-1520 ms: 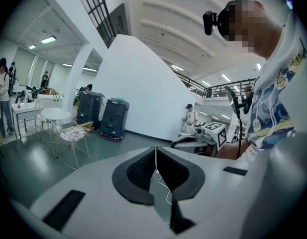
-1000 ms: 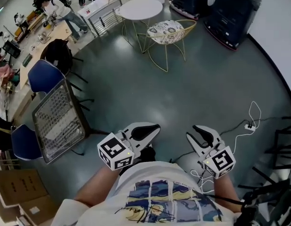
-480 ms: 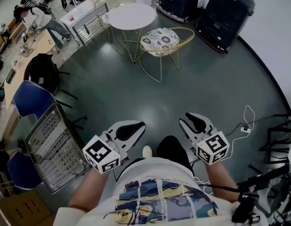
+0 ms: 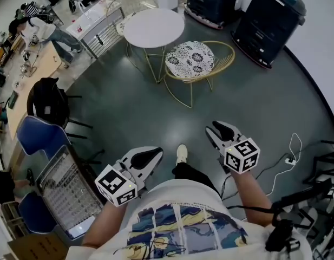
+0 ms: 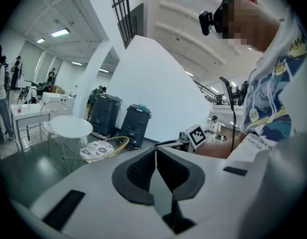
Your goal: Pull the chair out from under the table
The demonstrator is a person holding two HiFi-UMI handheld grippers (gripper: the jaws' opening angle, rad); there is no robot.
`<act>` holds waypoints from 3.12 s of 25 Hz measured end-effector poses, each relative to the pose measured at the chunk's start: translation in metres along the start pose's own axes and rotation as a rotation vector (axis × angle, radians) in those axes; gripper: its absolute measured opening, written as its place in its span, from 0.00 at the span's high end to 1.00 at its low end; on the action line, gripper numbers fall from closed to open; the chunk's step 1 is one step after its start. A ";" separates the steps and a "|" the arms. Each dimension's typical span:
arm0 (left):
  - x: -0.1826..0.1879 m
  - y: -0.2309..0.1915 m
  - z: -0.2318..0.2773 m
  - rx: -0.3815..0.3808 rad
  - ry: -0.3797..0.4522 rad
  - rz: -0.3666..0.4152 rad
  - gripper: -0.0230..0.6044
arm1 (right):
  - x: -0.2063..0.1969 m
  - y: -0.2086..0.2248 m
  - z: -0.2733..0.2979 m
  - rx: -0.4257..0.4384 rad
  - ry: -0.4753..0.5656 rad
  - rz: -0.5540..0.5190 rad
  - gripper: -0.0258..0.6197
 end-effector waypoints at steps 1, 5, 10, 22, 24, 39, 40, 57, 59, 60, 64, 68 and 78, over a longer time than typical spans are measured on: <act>0.009 -0.012 0.010 -0.004 -0.006 0.015 0.93 | 0.004 0.015 0.015 -0.003 0.004 0.028 0.76; 0.038 -0.068 0.046 -0.005 -0.006 0.058 0.93 | 0.017 0.068 0.070 -0.041 -0.001 0.057 0.76; 0.060 -0.124 0.084 -0.055 -0.026 0.047 0.93 | 0.022 0.131 0.115 -0.159 -0.023 0.147 0.75; 0.122 -0.277 0.173 -0.296 -0.103 0.099 0.93 | 0.011 0.297 0.209 -0.549 -0.082 0.446 0.72; 0.128 -0.293 0.187 -0.334 -0.126 0.109 0.93 | 0.005 0.326 0.218 -0.599 -0.079 0.506 0.71; 0.145 -0.297 0.283 -0.229 -0.202 0.067 0.93 | -0.048 0.455 0.267 -0.643 -0.108 0.759 0.71; 0.144 -0.293 0.288 -0.223 -0.209 0.062 0.93 | -0.050 0.458 0.268 -0.638 -0.099 0.783 0.71; 0.141 -0.236 0.321 -0.171 -0.215 0.092 0.93 | -0.060 0.466 0.256 -0.681 -0.108 0.948 0.77; 0.141 -0.234 0.322 -0.164 -0.216 0.094 0.93 | -0.061 0.469 0.251 -0.684 -0.092 0.974 0.78; 0.141 -0.232 0.322 -0.161 -0.216 0.094 0.93 | -0.062 0.471 0.248 -0.687 -0.084 0.989 0.79; 0.140 -0.224 0.324 -0.160 -0.214 0.096 0.93 | -0.067 0.479 0.230 -0.708 -0.063 1.024 0.83; 0.139 -0.215 0.329 -0.172 -0.215 0.104 0.93 | -0.073 0.488 0.211 -0.732 -0.053 1.031 0.85; 0.137 -0.190 0.348 -0.218 -0.230 0.122 0.93 | -0.089 0.511 0.159 -0.793 -0.028 1.044 0.86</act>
Point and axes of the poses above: the fingertips, and each gripper's own axes: z forward along the fingers, y to its right, x out of its top, the point moved 4 cm from there along -z, backward along the fingers, and after that the axes turned 1 degree about y, right-handed, at the moved point
